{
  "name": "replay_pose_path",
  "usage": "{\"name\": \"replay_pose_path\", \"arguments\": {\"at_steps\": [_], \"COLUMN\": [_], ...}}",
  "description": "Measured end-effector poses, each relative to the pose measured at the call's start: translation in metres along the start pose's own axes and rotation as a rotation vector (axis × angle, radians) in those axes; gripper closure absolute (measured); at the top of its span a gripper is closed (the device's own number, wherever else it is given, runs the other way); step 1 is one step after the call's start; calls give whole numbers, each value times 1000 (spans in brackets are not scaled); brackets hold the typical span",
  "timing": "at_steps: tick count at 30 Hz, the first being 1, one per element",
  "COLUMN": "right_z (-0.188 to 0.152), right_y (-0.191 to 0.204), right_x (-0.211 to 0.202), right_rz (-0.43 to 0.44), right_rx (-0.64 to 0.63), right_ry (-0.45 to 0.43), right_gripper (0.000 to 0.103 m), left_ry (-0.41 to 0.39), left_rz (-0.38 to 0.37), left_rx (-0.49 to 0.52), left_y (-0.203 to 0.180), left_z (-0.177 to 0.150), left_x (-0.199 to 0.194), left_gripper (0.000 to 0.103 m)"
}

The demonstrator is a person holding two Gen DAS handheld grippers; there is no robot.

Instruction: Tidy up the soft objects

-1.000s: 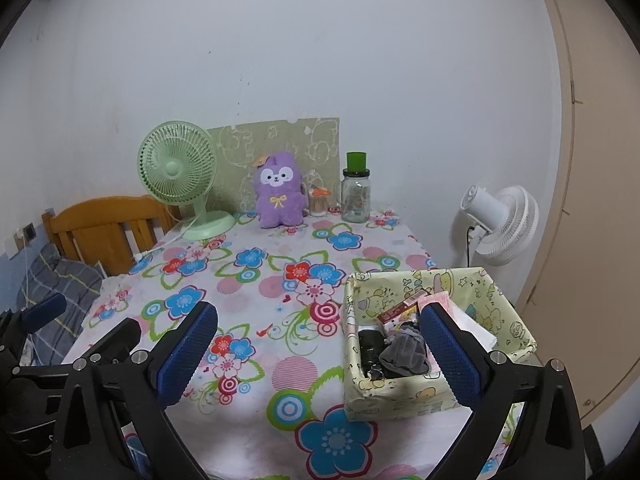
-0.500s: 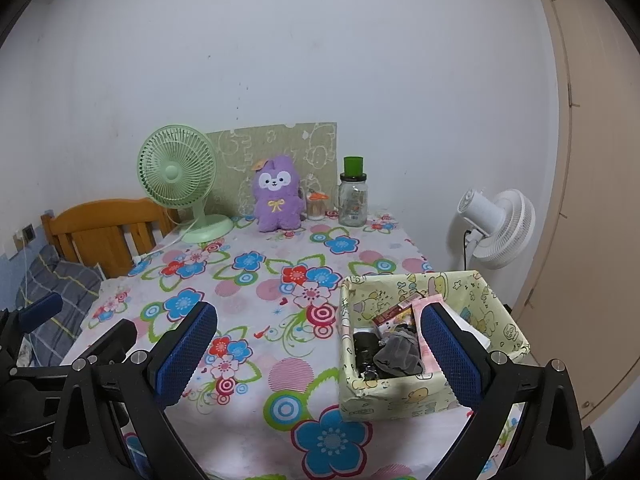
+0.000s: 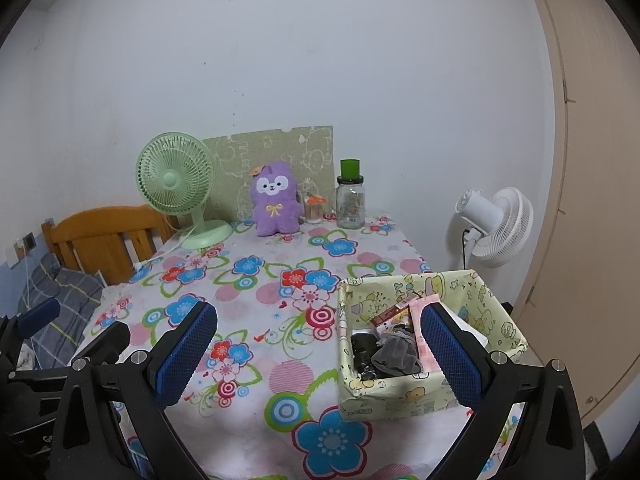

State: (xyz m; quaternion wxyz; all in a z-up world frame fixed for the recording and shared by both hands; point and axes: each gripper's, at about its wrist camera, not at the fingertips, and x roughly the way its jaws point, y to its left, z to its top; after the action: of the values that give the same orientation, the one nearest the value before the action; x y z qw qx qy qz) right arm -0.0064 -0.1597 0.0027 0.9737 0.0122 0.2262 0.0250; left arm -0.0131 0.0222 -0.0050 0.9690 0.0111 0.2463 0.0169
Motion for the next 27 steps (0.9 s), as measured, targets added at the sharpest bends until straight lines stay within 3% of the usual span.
{"name": "replay_pose_path", "arguments": {"at_steps": [27], "right_z": [-2], "right_y": [-1], "right_x": [0], "right_rz": [18], "right_rx": [-13], "right_ry": [-7], "right_gripper": [0], "left_ry": [-9], "left_rz": [14], "left_rx": [-26], "left_y": [4], "left_z": [3], "left_x": [-1], "left_gripper": [0]}}
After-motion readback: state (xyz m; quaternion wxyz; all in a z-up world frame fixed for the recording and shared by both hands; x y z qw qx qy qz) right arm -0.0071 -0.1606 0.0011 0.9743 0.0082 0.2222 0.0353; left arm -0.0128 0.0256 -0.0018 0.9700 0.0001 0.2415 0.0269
